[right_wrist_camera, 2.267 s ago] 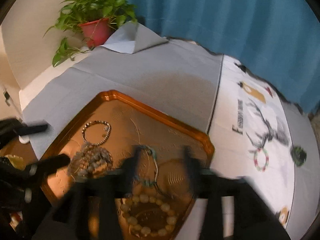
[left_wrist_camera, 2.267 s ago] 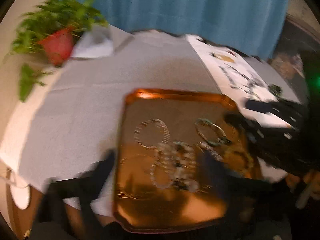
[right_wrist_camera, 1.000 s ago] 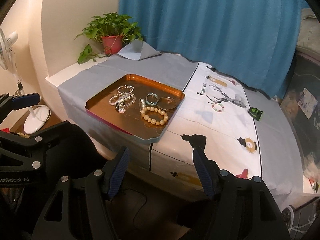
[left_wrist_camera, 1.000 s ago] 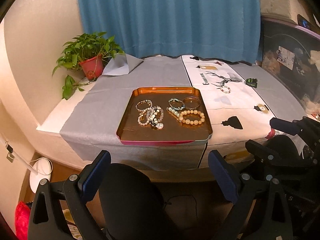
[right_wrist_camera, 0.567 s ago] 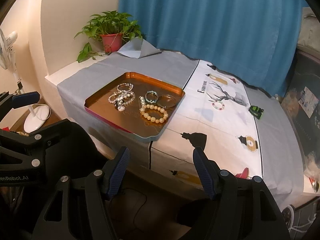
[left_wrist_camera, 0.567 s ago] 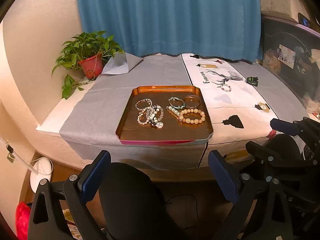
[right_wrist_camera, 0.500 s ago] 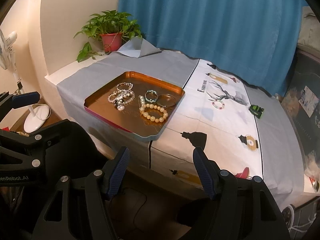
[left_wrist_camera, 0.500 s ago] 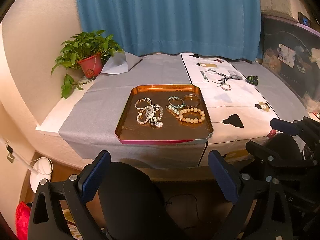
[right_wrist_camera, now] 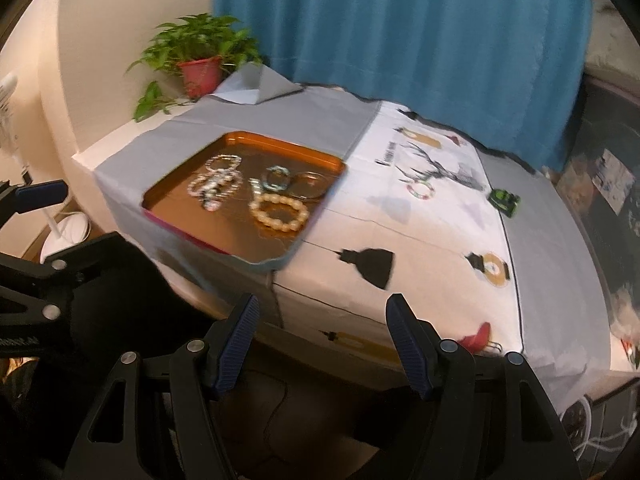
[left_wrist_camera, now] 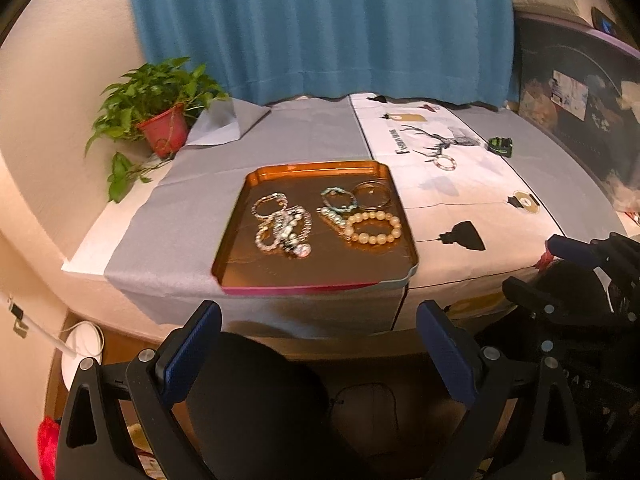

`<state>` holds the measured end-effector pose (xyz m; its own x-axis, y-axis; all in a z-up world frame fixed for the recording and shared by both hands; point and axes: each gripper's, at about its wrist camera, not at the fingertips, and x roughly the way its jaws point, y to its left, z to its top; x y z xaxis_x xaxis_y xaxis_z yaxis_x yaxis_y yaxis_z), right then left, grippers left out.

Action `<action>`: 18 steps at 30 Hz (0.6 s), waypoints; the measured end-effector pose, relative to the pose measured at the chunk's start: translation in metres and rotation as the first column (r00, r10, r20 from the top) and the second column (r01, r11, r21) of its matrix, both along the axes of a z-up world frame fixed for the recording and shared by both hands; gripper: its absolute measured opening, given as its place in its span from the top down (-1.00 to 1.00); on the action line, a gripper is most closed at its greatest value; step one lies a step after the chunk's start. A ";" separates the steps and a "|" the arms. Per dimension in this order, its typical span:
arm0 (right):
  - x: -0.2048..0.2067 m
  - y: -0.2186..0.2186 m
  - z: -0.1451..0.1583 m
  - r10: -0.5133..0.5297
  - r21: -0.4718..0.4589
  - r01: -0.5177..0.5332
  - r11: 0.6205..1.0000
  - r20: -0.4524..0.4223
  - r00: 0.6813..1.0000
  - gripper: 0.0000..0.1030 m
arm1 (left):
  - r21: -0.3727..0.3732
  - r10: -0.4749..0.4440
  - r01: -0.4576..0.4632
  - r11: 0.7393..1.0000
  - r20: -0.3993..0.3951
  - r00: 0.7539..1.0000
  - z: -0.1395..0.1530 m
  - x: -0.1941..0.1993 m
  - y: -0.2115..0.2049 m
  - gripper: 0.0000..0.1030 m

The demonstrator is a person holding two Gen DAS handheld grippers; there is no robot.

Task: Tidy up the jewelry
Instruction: 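Move left gripper to red-green bead bracelet while right approaches green-black watch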

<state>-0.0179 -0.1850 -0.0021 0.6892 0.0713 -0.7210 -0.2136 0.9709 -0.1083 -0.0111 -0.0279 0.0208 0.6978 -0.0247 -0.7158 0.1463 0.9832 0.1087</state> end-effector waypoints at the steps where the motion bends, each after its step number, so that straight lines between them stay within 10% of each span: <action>1: 0.003 -0.007 -0.002 -0.018 0.003 0.018 1.000 -0.005 1.000 -0.30 | -0.001 -0.010 0.010 1.000 -0.006 1.000 0.000 0.003 -0.004 -0.88; 18: 0.098 -0.192 -0.026 -0.391 0.047 0.393 0.918 -0.042 0.920 -0.33 | 0.020 -0.211 0.214 0.977 -0.097 0.973 -0.014 0.140 -0.130 -0.88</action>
<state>0.0804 -0.3770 -0.0280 0.6473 -0.1606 -0.7452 0.1825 0.9818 -0.0530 0.1289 -0.1582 0.0069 0.6087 -0.1428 -0.7805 0.3621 0.9252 0.1132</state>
